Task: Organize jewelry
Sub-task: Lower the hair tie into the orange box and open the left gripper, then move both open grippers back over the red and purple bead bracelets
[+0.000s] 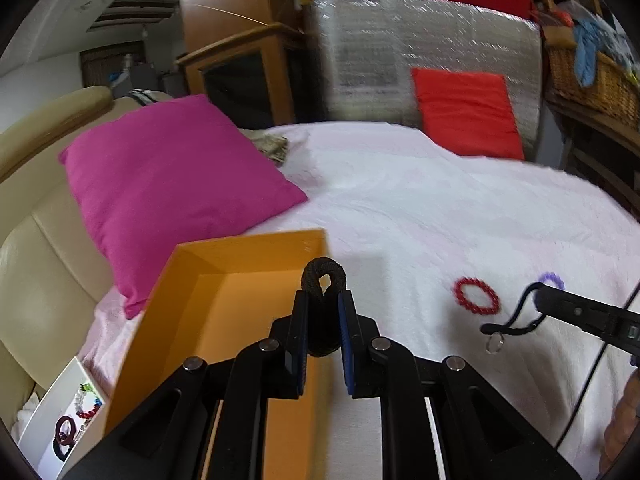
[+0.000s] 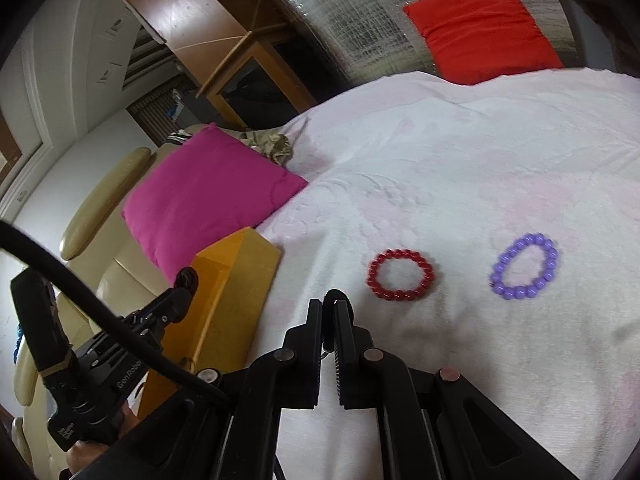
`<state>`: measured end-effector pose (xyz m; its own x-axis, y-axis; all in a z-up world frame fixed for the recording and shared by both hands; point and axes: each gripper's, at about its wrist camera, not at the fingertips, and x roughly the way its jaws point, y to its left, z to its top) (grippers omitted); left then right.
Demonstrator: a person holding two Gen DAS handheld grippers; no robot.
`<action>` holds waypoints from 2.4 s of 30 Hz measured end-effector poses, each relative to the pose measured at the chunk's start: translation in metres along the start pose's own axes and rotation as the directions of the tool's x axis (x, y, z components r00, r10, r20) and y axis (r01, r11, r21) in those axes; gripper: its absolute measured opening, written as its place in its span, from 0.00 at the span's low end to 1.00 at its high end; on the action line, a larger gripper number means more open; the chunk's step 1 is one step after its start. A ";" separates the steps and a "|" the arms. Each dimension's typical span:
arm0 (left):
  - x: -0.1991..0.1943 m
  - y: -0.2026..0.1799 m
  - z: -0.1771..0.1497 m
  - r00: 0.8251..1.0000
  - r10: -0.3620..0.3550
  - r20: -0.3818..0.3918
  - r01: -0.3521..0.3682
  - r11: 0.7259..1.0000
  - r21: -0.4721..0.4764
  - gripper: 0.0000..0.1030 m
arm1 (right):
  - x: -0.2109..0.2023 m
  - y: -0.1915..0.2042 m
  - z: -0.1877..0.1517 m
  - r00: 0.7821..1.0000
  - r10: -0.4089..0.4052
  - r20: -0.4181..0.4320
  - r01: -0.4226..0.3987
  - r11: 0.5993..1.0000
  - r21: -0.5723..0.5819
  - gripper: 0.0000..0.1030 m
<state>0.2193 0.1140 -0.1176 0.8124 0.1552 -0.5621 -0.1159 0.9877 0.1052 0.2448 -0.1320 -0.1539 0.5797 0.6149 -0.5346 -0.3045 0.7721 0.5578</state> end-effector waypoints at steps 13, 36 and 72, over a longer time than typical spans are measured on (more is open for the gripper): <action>0.022 0.132 -0.022 0.976 0.201 -0.088 -0.216 0.953 -0.213 0.14 | 0.005 0.101 -0.013 0.975 0.220 0.003 -0.218 0.966 -0.141 0.06; 0.056 0.134 -0.031 0.952 0.227 -0.203 -0.260 0.953 -0.156 0.43 | 0.089 0.143 -0.061 0.937 0.261 -0.233 -0.303 0.938 -0.168 0.40; 0.007 -0.160 0.007 1.000 -0.016 -0.003 0.017 0.971 0.239 0.66 | -0.113 -0.090 0.029 0.978 -0.203 0.039 0.196 0.970 0.141 0.40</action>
<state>0.2477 -0.0426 -0.1325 0.8125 0.1391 -0.5661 0.0377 0.9565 0.2892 0.2286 -0.2756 -0.1256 0.6583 0.4388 -0.6117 -0.0755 0.8470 0.5263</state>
